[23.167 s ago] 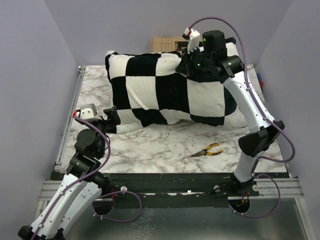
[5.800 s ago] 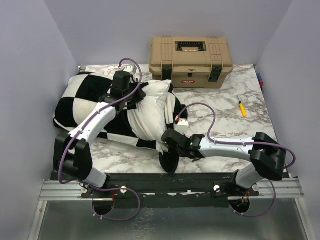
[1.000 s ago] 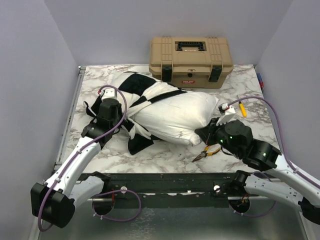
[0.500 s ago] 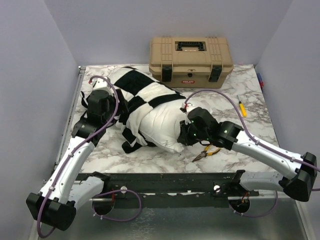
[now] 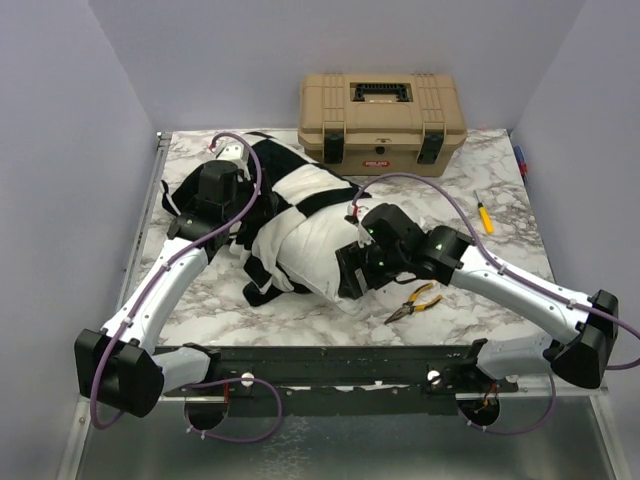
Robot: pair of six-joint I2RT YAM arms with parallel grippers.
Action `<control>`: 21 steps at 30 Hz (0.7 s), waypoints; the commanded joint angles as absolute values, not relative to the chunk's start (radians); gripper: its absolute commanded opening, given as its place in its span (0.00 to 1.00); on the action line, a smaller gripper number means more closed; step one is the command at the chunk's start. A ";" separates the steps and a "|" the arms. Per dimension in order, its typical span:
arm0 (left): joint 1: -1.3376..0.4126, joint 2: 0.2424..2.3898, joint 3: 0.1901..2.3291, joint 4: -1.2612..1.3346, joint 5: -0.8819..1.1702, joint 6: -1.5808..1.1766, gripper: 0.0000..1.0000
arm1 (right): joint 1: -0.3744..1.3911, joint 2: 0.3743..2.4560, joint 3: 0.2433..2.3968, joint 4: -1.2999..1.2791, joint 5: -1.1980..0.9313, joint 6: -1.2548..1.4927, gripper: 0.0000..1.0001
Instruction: Remove the pillowcase from the pillow
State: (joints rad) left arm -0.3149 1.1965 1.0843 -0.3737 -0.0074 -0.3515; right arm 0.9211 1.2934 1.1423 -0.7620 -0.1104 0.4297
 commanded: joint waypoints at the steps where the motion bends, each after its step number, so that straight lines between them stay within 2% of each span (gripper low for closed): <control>1: -0.310 1.187 1.008 -0.312 0.010 -0.308 0.74 | 0.916 1.291 1.287 -0.875 -0.039 0.383 0.83; 5: -0.311 1.190 0.992 -0.309 0.015 -0.303 0.74 | 0.912 1.320 1.403 -0.967 0.062 0.363 0.87; 10: -0.327 1.187 0.979 -0.308 0.007 -0.292 0.74 | 0.831 1.294 1.424 -0.918 0.008 0.337 0.91; 13: -0.338 1.182 0.973 -0.308 0.008 -0.288 0.74 | 0.699 1.315 1.438 -0.920 0.007 0.334 0.92; 21: -0.348 1.161 0.963 -0.303 -0.043 -0.279 0.74 | 0.360 1.379 1.431 -0.775 -0.181 0.365 0.92</control>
State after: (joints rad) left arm -0.3408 1.1912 0.9798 -0.3222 -0.0158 -0.2943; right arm 0.4667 1.3453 1.4075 -0.8688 -0.0723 0.3473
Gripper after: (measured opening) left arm 0.740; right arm 0.915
